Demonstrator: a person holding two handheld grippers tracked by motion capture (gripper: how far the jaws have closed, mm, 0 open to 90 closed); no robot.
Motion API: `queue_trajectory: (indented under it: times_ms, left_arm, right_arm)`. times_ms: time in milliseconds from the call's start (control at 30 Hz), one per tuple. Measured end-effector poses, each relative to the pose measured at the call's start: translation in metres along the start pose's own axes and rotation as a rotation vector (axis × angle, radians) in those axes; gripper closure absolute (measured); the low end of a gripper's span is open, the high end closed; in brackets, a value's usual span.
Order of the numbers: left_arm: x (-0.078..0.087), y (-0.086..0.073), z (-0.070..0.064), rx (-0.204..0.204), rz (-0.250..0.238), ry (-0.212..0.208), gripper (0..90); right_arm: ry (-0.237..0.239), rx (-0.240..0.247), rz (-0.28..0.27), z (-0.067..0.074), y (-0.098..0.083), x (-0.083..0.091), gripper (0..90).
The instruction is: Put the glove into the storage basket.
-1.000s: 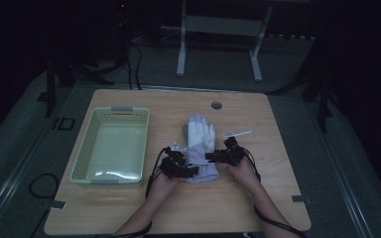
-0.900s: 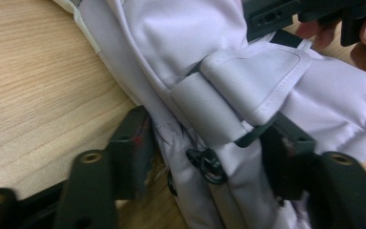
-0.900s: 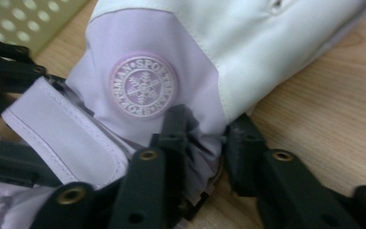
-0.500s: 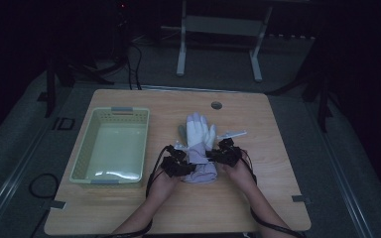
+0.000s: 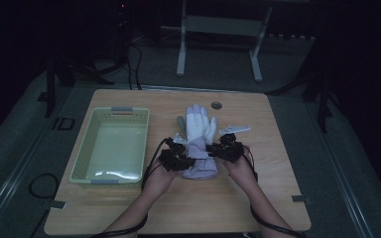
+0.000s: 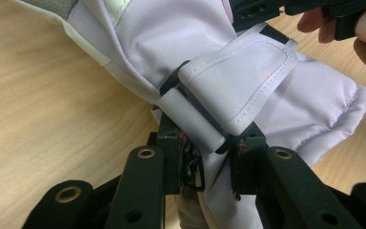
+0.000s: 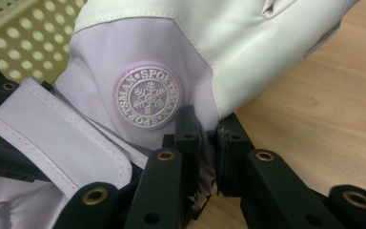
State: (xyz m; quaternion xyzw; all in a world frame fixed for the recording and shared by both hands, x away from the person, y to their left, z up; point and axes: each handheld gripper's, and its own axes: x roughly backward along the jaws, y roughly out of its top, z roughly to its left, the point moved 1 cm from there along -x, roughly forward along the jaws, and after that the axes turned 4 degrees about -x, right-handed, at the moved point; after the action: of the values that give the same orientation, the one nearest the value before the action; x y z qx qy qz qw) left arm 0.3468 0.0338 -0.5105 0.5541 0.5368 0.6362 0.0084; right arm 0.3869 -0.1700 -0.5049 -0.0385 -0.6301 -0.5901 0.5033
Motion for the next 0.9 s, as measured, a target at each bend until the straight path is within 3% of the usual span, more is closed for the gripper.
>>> queue_trajectory:
  times_ms: [367,667,900]
  left_arm:
    - [0.032,0.011,0.007,-0.017,-0.005,0.0,71.7]
    - [0.065,0.015,0.018,-0.056,-0.018,0.015,71.6]
    - [0.087,0.01,0.032,-0.044,-0.022,0.03,71.7]
  right_arm:
    - [0.022,0.019,-0.047,0.018,0.022,0.013,81.7]
    - [0.048,0.038,-0.082,0.039,0.042,0.015,81.7]
    - [0.05,0.054,-0.09,0.061,0.058,0.008,81.7]
